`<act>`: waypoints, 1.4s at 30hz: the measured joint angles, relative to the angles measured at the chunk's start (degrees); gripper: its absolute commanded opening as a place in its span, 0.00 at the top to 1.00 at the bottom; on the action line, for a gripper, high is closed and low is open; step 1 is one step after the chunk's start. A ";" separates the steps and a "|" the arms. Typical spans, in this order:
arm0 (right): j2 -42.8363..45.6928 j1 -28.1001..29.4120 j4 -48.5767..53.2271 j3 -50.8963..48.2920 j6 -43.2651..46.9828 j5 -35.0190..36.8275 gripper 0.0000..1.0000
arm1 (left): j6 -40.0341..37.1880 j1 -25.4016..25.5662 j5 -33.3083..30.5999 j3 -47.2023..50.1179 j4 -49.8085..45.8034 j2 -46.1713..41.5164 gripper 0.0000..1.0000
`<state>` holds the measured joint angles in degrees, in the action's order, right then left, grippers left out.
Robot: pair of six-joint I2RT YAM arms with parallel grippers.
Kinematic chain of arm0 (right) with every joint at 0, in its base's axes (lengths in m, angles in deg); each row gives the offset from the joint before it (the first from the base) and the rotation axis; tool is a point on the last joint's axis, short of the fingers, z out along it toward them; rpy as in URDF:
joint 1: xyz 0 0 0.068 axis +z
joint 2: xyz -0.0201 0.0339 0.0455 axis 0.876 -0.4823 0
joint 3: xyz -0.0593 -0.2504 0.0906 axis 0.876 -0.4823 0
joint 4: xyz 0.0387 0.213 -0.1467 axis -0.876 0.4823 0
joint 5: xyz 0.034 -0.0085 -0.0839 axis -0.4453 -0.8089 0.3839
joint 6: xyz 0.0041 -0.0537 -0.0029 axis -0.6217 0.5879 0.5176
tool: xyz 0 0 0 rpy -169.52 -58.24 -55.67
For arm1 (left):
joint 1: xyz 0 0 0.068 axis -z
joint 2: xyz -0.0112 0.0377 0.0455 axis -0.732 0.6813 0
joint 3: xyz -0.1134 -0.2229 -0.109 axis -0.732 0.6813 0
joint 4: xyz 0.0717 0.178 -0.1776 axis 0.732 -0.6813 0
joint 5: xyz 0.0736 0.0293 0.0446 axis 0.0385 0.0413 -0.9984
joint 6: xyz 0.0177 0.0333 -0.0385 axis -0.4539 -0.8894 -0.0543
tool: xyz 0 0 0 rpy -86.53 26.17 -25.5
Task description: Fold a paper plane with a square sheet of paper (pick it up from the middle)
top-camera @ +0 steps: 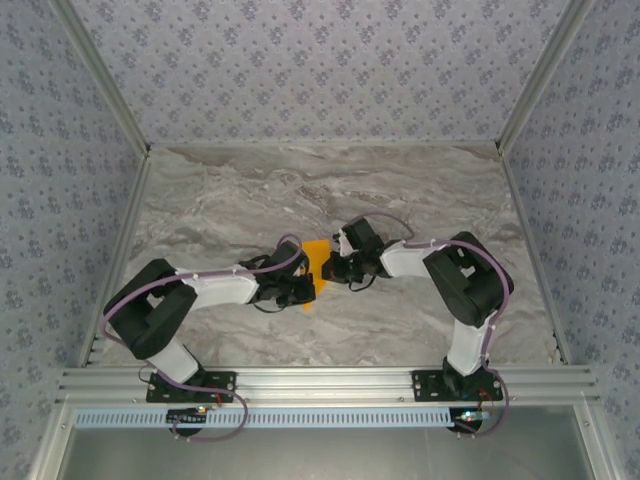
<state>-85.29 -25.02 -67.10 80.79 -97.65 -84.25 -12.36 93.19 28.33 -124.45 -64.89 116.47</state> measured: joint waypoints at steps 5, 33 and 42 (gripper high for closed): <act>-0.61 -0.07 0.02 0.70 0.02 -0.04 0.94 | -1.33 -1.53 0.96 0.07 1.20 -0.04 0.99; -1.79 -0.85 1.36 2.10 0.02 -1.40 0.94 | -2.49 0.28 6.23 7.48 9.33 -2.58 1.00; -1.90 -1.18 1.33 2.23 0.00 -1.73 0.93 | -1.46 1.90 5.79 10.21 3.65 -8.24 0.99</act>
<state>-87.19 -26.21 -65.77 83.01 -97.65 -85.97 -13.83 95.09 34.12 -114.24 -61.24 108.23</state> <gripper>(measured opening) 0.066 0.053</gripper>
